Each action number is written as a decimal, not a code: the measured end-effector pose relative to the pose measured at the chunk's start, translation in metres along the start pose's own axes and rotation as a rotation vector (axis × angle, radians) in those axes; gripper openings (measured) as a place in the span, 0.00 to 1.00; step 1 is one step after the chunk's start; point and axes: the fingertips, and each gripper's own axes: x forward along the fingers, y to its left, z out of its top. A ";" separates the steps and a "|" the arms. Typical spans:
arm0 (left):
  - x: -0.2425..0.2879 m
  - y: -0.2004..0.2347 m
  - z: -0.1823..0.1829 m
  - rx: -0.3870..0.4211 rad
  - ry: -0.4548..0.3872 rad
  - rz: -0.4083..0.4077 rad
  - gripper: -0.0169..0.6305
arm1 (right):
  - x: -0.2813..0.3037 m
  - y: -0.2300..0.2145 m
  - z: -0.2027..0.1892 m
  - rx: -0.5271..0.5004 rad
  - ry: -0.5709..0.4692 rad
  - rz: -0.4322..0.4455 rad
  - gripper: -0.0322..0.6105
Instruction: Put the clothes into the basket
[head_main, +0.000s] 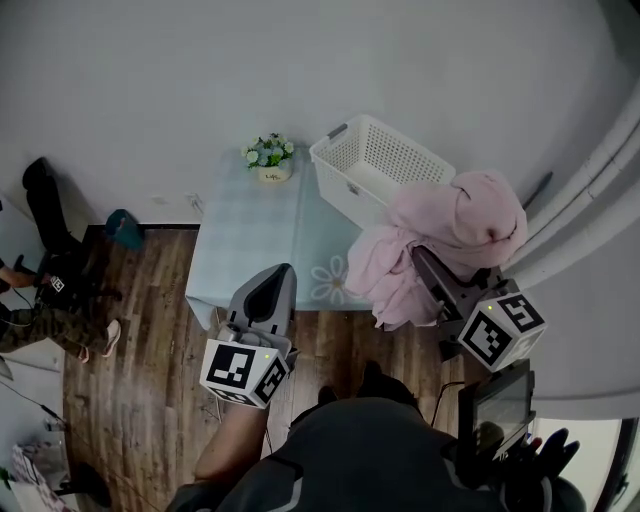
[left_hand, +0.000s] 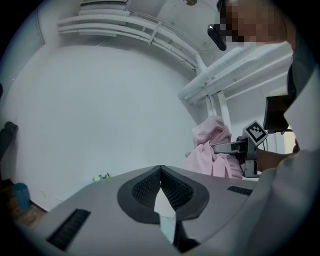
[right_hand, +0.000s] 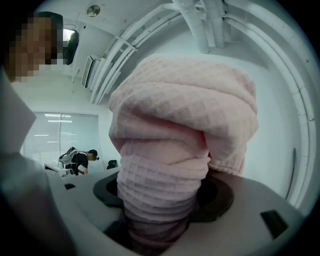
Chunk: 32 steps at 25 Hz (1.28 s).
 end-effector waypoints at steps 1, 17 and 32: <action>-0.001 0.003 0.006 -0.004 -0.001 -0.002 0.04 | 0.002 0.004 0.007 0.005 0.000 -0.001 0.57; 0.155 0.024 0.036 0.098 0.005 0.082 0.04 | 0.123 -0.109 0.055 0.121 -0.025 0.118 0.57; 0.232 0.073 0.036 0.078 0.022 0.045 0.04 | 0.247 -0.166 0.028 0.393 0.091 0.109 0.57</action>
